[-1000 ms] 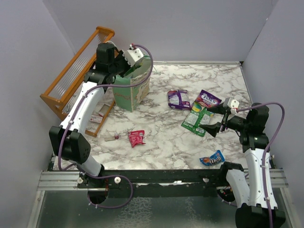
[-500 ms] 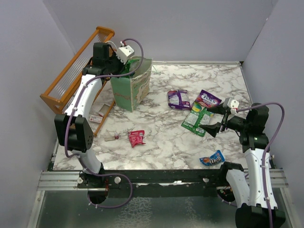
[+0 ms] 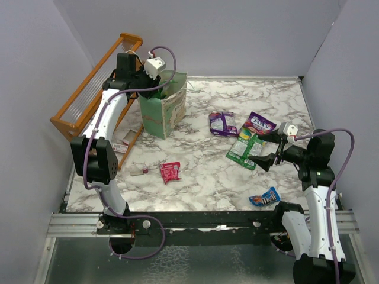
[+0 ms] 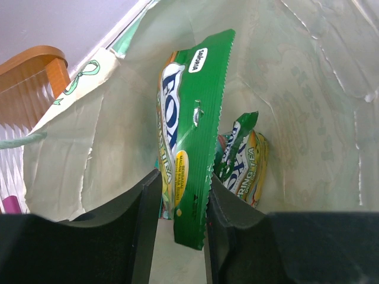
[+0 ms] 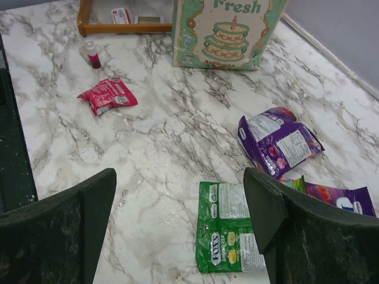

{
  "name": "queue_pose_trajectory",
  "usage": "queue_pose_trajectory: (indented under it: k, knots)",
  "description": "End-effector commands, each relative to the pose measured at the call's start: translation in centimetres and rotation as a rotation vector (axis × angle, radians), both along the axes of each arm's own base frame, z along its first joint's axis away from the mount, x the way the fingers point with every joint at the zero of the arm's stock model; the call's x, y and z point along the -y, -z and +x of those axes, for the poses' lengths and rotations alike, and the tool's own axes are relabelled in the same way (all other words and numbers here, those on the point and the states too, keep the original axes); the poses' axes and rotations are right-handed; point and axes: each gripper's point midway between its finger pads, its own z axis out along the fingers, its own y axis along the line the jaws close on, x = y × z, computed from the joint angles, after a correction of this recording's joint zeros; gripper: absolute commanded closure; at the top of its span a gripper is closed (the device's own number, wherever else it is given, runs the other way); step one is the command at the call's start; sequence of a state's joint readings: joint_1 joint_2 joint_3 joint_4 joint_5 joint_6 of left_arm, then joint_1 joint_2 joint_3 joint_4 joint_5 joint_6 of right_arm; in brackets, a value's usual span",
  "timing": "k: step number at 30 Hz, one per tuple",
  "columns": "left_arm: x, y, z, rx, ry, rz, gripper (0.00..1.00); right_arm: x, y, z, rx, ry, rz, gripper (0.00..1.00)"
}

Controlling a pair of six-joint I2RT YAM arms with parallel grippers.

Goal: Place the snacks into the paper bag
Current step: Place the snack in the paper bag.

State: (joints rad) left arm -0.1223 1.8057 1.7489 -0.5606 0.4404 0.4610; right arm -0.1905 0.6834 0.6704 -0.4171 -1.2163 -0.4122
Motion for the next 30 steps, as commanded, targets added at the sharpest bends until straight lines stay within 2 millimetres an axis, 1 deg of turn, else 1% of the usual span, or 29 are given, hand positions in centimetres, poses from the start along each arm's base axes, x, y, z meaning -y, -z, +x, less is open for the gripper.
queue_pose_trajectory:
  k: [1,5,10,15,17,18,19,23,26,30]
  knots:
    - [0.1,-1.8,0.0,0.013,0.014,-0.021,0.6,0.2,0.1,0.4,0.015,0.014,-0.009,0.11]
    - [-0.1,-3.1,-0.1,0.051,0.009,-0.016,0.51,0.2,0.1,0.4,0.014,0.013,-0.008,0.11]
    - [-0.4,-4.6,-0.5,0.098,0.0,-0.004,0.36,0.1,0.1,0.4,0.012,0.014,-0.007,0.11]
    - [-0.7,-5.7,-1.1,0.129,-0.007,-0.002,0.28,0.2,0.2,0.5,0.008,0.015,-0.007,0.11]
    - [-0.7,-5.6,-1.2,0.126,-0.013,-0.008,0.26,0.2,0.2,0.6,0.009,0.019,-0.008,0.11]
    - [-0.7,-6.8,-1.8,0.152,-0.012,-0.014,0.25,0.2,0.2,0.6,0.007,0.021,-0.009,0.11]
    - [-0.7,-7.4,-2.0,0.164,-0.014,-0.02,0.24,0.3,0.3,0.6,0.005,0.021,-0.008,0.11]
    - [-0.7,-9.1,-2.4,0.199,-0.037,-0.056,0.19,0.4,0.3,0.8,0.006,0.034,-0.013,0.11]
    - [-0.5,-10.6,-3.2,0.23,-0.05,-0.094,0.11,0.7,0.4,1.2,0.001,0.062,-0.02,0.11]
    - [-0.6,-11.8,-4.6,0.258,-0.072,-0.138,0.04,1.4,0.8,2.1,-0.014,0.116,-0.029,0.11]
